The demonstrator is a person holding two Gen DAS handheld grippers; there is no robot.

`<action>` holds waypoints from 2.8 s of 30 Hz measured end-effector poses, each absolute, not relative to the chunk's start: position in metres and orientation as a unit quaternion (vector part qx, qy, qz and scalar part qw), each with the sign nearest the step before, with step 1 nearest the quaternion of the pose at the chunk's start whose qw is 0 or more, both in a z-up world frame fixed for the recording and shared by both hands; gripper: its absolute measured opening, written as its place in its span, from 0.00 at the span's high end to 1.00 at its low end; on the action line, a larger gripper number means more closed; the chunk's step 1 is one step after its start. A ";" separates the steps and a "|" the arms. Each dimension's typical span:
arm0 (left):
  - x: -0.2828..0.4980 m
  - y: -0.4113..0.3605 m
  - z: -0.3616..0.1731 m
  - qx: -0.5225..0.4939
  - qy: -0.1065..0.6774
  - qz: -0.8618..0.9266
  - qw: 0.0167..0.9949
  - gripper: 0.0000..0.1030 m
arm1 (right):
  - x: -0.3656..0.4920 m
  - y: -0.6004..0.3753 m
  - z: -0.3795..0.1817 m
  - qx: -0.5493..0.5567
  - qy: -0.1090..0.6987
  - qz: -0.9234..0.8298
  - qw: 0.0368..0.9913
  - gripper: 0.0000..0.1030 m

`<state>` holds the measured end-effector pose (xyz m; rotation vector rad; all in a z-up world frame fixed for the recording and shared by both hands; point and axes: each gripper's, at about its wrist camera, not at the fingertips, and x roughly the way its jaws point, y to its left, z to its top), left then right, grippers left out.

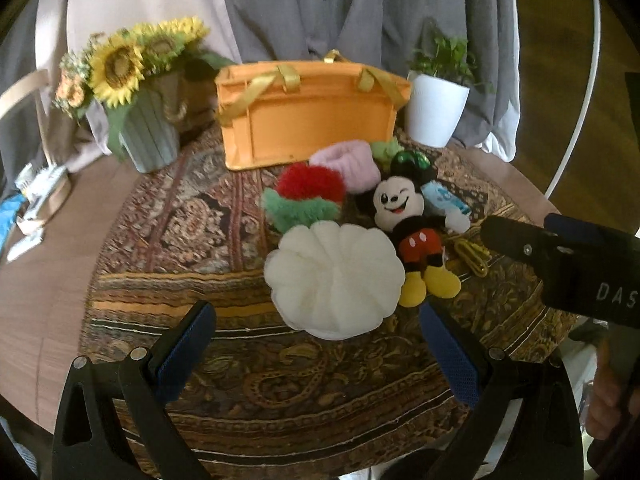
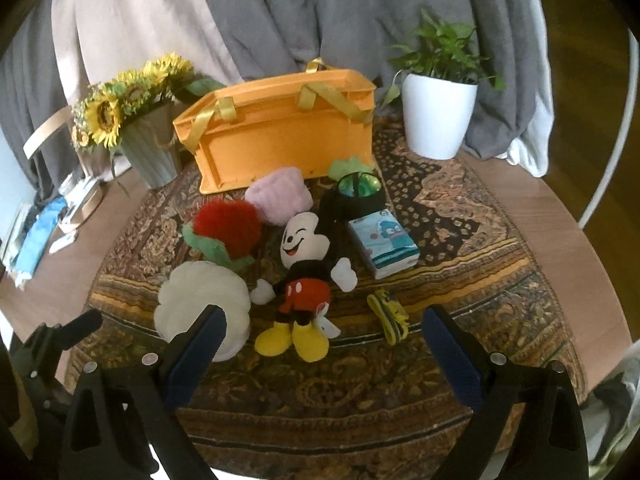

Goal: Organize soft objects
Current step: 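Grasp the white pumpkin plush with the left tool while the right tool grasps the Mickey plush, then lift the pumpkin plush with the left tool while the right tool lifts Mickey toward the crate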

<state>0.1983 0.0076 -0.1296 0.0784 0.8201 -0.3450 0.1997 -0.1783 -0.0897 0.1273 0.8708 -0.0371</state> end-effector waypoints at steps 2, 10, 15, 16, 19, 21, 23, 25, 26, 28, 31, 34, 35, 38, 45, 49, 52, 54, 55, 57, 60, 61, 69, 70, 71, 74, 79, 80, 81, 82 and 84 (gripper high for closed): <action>0.203 0.003 -0.137 0.032 0.408 -0.160 0.898 0.00 | 0.208 -0.181 -0.097 0.059 0.430 -0.004 0.901 0.06; 0.218 -0.011 -0.156 0.006 0.436 -0.110 0.893 0.00 | 0.243 -0.192 -0.123 0.063 0.460 0.064 0.883 0.11; 0.230 -0.018 -0.164 0.000 0.438 -0.097 0.894 0.00 | 0.261 -0.198 -0.139 0.077 0.481 0.088 0.869 0.17; 0.232 -0.020 -0.165 0.000 0.437 -0.096 0.894 0.00 | 0.265 -0.198 -0.142 0.082 0.486 0.092 0.865 0.18; 0.236 -0.024 -0.167 0.005 0.429 -0.095 0.899 0.00 | 0.273 -0.198 -0.151 0.092 0.497 0.104 0.857 0.21; 0.240 -0.026 -0.168 0.008 0.426 -0.096 0.900 0.00 | 0.279 -0.198 -0.156 0.096 0.504 0.107 0.852 0.24; 0.241 -0.028 -0.169 0.008 0.425 -0.098 0.900 0.00 | 0.284 -0.198 -0.159 0.101 0.508 0.111 0.848 0.27; 0.244 -0.030 -0.170 0.008 0.424 -0.100 0.900 0.00 | 0.287 -0.197 -0.161 0.104 0.511 0.112 0.846 0.29; 0.245 -0.030 -0.171 0.007 0.424 -0.101 0.900 0.00 | 0.290 -0.195 -0.163 0.106 0.511 0.114 0.845 0.30; 0.249 -0.030 -0.174 0.009 0.422 -0.101 0.901 0.00 | 0.293 -0.193 -0.165 0.102 0.514 0.116 0.844 0.32; 0.254 -0.030 -0.176 0.013 0.419 -0.104 0.902 0.01 | 0.299 -0.189 -0.171 0.100 0.518 0.118 0.841 0.36; 0.255 -0.030 -0.176 0.017 0.413 -0.110 0.904 0.06 | 0.302 -0.188 -0.175 0.104 0.523 0.119 0.838 0.42; 0.255 -0.030 -0.176 0.020 0.410 -0.112 0.905 0.07 | 0.303 -0.187 -0.177 0.104 0.525 0.120 0.836 0.47; 0.252 -0.030 -0.174 0.030 0.403 -0.117 0.907 0.14 | 0.303 -0.185 -0.180 0.105 0.528 0.124 0.833 0.59; 0.245 -0.022 -0.168 0.010 0.402 -0.113 0.908 0.22 | 0.296 -0.189 -0.171 0.110 0.520 0.119 0.838 0.61; 0.243 -0.016 -0.161 0.002 0.396 -0.111 0.912 0.24 | 0.290 -0.188 -0.156 0.107 0.507 0.115 0.847 0.62; 0.240 -0.012 -0.152 -0.002 0.384 -0.111 0.916 0.24 | 0.285 -0.187 -0.143 0.105 0.496 0.114 0.855 0.62; 0.237 -0.010 -0.144 -0.003 0.374 -0.111 0.921 0.25 | 0.281 -0.187 -0.135 0.106 0.490 0.114 0.858 0.62; 0.235 -0.009 -0.139 -0.004 0.369 -0.111 0.923 0.25 | 0.280 -0.187 -0.132 0.108 0.488 0.114 0.858 0.62; 0.233 -0.006 -0.130 -0.006 0.357 -0.110 0.928 0.25 | 0.277 -0.189 -0.123 0.115 0.479 0.112 0.863 0.62; 0.229 -0.004 -0.114 -0.006 0.337 -0.106 0.935 0.26 | 0.271 -0.191 -0.107 0.119 0.460 0.111 0.873 0.62; 0.227 -0.004 -0.109 -0.007 0.331 -0.105 0.938 0.26 | 0.269 -0.190 -0.101 0.118 0.453 0.110 0.877 0.62; 0.234 0.002 -0.070 -0.009 0.281 -0.096 0.955 0.26 | 0.271 -0.190 -0.063 0.115 0.401 0.106 0.903 0.62; 0.235 0.002 -0.066 -0.007 0.274 -0.096 0.957 0.26 | 0.272 -0.190 -0.060 0.115 0.396 0.107 0.905 0.62; 0.237 0.002 -0.061 -0.005 0.269 -0.097 0.958 0.26 | 0.274 -0.190 -0.056 0.116 0.390 0.107 0.907 0.62; 0.243 0.002 -0.049 -0.001 0.251 -0.097 0.963 0.26 | 0.281 -0.191 -0.047 0.122 0.375 0.105 0.913 0.62; 0.259 0.004 -0.029 -0.003 0.228 -0.101 0.968 0.26 | 0.293 -0.191 -0.031 0.125 0.348 0.101 0.923 0.62; 0.262 0.003 -0.026 -0.003 0.224 -0.102 0.969 0.26 | 0.296 -0.191 -0.028 0.127 0.342 0.101 0.926 0.62; 0.266 0.003 -0.021 -0.002 0.218 -0.103 0.971 0.26 | 0.298 -0.190 -0.025 0.126 0.336 0.100 0.928 0.62; 0.268 0.001 -0.019 0.001 0.214 -0.102 0.972 0.26 | 0.301 -0.190 -0.022 0.124 0.330 0.099 0.931 0.62; 0.274 0.000 -0.011 0.005 0.203 -0.102 0.974 0.26 | 0.304 -0.190 -0.017 0.123 0.321 0.097 0.934 0.62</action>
